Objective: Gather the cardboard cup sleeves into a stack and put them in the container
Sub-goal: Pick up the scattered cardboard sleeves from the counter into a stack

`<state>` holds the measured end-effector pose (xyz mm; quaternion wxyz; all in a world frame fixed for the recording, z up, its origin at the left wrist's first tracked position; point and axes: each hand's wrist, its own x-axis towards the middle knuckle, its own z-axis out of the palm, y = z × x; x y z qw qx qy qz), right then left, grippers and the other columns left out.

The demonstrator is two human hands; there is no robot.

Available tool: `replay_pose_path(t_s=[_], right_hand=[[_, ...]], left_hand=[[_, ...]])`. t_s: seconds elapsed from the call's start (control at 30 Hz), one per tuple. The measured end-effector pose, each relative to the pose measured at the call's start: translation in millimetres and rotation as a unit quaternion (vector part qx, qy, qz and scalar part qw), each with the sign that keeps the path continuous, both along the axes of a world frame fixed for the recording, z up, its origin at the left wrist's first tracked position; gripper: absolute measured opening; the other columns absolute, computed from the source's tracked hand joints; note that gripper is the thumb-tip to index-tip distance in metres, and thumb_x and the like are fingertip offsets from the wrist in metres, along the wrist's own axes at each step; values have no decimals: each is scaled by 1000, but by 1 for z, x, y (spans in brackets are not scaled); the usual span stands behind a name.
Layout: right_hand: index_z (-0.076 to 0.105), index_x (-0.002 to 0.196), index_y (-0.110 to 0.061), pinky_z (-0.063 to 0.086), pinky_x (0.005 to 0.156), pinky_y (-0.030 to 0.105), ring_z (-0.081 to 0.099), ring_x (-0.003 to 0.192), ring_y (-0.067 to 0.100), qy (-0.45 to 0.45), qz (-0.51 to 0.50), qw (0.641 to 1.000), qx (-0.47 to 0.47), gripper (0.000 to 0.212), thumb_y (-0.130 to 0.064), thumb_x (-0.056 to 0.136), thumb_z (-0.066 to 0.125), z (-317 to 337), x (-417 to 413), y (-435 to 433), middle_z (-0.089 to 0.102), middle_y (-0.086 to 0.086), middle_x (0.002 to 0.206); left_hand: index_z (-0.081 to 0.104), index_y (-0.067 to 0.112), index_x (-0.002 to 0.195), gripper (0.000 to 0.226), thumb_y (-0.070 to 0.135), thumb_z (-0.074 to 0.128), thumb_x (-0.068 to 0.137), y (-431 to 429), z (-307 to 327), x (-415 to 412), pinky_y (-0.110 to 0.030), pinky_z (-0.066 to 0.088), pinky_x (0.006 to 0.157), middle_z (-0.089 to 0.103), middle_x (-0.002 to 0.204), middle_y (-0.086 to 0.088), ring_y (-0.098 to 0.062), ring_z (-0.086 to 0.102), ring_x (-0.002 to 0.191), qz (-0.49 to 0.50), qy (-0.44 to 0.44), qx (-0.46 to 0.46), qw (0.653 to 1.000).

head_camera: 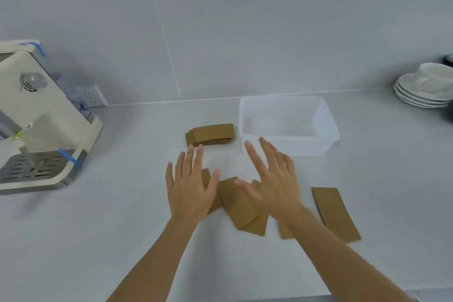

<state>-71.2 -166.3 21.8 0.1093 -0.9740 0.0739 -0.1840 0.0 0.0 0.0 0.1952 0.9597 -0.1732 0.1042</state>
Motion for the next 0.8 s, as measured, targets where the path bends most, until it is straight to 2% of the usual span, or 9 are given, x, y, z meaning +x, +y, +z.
replay_pose_path(t_s=[0.23,0.37,0.57,0.67,0.73,0.8], right_hand=[[32,141,-27,49,93,44,59,119,29,74,21,997,-20,75,-67,78,37,-41,-16,23,57,14,134],[36,139,-24,51,91,40,61,116,26,134,23,991,-15,78,-69,75,40,-57,-22,31,59,12,131],[58,122,-17,52,90,40,64,111,24,191,18,981,-1,71,-68,76,37,-66,-25,38,66,8,121],[64,114,-17,51,90,41,64,110,24,219,10,976,0,68,-66,75,36,-64,-24,39,68,8,118],[58,122,-16,44,98,41,56,121,25,212,14,977,5,69,-63,79,34,-61,-22,41,60,10,130],[36,140,-16,25,111,40,32,139,25,222,40,974,33,65,-53,87,37,-56,-20,39,37,9,149]], left_hand=[[32,22,143,74,65,8,88,12,-43,-16,-49,22,112,43,147,-5,-25,37,137,8,41,64,997],[24,22,146,79,68,5,84,19,-59,-23,-43,14,115,35,152,-2,-24,28,141,4,64,73,995],[20,24,147,75,63,13,84,21,-63,-29,-38,10,116,24,156,-1,-22,20,144,3,77,66,995],[20,24,147,76,62,11,82,21,-61,-30,-36,12,116,21,157,0,-22,18,144,-4,82,73,994],[21,24,147,80,64,5,79,21,-61,-30,-36,9,116,19,158,2,-20,14,145,-8,94,94,991],[21,24,147,83,64,1,77,22,-61,-29,-36,7,117,19,158,2,-19,12,145,-8,103,105,989]])
